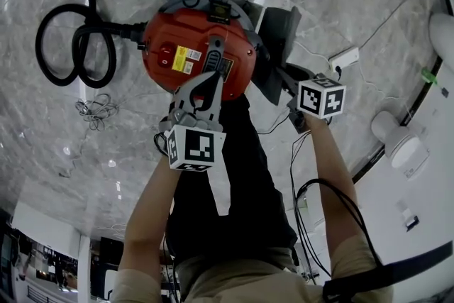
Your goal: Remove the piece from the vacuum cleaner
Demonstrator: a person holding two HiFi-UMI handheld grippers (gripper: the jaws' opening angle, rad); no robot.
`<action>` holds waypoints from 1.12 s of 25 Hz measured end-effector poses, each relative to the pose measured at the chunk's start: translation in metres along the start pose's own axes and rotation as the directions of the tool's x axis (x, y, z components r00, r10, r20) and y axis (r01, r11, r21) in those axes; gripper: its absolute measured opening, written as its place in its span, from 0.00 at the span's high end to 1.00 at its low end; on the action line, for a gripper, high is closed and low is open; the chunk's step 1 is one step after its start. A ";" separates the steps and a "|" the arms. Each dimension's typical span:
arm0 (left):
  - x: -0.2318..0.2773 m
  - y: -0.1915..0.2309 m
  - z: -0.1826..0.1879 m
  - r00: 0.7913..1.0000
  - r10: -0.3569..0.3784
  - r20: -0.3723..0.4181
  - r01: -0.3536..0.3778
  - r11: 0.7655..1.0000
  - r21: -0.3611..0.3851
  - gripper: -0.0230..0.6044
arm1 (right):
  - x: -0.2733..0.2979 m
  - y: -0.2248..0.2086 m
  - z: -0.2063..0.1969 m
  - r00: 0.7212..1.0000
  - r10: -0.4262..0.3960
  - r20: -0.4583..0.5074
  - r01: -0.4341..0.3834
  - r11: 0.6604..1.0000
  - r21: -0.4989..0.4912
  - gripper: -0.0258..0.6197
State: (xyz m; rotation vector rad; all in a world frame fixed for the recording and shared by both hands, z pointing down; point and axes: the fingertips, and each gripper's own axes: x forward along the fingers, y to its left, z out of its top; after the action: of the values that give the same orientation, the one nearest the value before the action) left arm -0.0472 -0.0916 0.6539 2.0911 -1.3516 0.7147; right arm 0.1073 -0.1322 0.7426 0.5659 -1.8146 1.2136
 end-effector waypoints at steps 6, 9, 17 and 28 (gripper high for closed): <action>0.000 -0.002 0.000 1.000 -0.017 -0.014 0.017 0.999 0.030 0.96 | 0.005 0.004 0.009 0.998 -0.054 -0.036 0.058 0.989 0.138 0.60; 0.000 -0.001 0.000 1.000 -0.014 -0.004 0.014 1.000 0.023 0.96 | 0.005 -0.007 0.004 0.978 -0.171 -0.118 0.168 0.985 -0.031 0.81; -0.001 0.000 -0.001 0.999 -0.019 0.031 0.020 0.999 -0.030 0.96 | 0.000 -0.009 0.001 0.999 0.004 -0.040 0.003 0.984 0.176 0.87; -0.001 0.001 0.000 0.998 -0.030 0.049 0.034 0.997 -0.070 0.96 | 0.012 0.008 -0.001 0.996 0.061 -0.068 -0.054 0.993 0.109 0.91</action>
State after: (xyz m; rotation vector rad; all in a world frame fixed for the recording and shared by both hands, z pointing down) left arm -0.0485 -0.0913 0.6533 2.0810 -1.3463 0.5981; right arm 0.0955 -0.1270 0.7487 0.5267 -1.7237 1.3602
